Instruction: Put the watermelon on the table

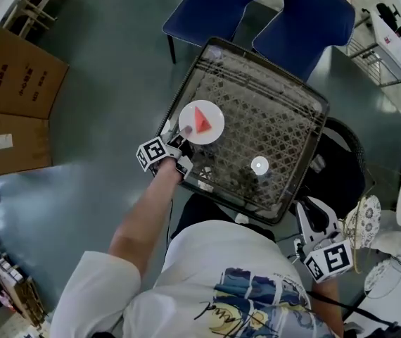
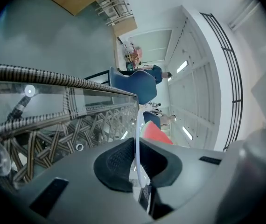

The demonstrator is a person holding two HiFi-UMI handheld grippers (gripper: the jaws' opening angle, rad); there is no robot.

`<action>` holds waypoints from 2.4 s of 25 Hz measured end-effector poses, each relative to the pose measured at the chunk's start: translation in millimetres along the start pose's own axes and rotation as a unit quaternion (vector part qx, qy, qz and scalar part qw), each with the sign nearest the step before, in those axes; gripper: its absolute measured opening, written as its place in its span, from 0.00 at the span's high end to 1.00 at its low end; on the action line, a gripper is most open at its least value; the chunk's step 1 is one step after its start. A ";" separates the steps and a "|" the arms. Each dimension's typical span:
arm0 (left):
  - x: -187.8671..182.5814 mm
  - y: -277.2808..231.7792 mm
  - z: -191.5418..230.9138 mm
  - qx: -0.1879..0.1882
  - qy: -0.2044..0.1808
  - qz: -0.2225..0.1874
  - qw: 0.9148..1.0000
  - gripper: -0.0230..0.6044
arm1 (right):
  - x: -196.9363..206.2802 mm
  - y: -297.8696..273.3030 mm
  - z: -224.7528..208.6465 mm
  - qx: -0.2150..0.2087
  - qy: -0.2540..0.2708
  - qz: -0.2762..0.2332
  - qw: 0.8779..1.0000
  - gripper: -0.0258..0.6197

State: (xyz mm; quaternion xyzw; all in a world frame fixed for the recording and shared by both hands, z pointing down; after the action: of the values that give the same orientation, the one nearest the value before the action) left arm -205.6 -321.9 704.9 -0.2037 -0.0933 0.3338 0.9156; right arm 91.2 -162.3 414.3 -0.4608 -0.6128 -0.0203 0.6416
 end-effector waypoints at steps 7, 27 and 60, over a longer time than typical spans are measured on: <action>-17.0 -26.7 35.9 -0.032 0.012 0.001 0.999 0.92 | 7.5 -7.1 -5.7 0.019 -0.018 0.015 1.000 0.89; -28.2 -49.2 48.2 -0.153 -0.047 0.018 0.987 0.92 | 9.0 -24.9 -9.8 0.025 -0.040 0.007 0.999 0.89; -24.8 -36.7 44.9 -0.377 -0.279 0.033 0.882 0.72 | 26.2 6.9 -1.2 0.028 -0.051 -0.012 0.998 0.89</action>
State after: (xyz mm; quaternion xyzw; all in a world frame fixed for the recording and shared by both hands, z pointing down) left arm -217.2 -349.5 760.4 -0.4353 -0.4569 0.3461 0.6942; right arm 102.7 -144.9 431.7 -0.4357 -0.6504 0.0133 0.6220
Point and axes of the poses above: the fingertips, and each gripper's own axes: y backward along the fingers, z to its left, x out of its underside, the point moved 1 cm from there along y, backward along the fingers, and after that the axes turned 8 degrees about -x, right-handed, at the moved point
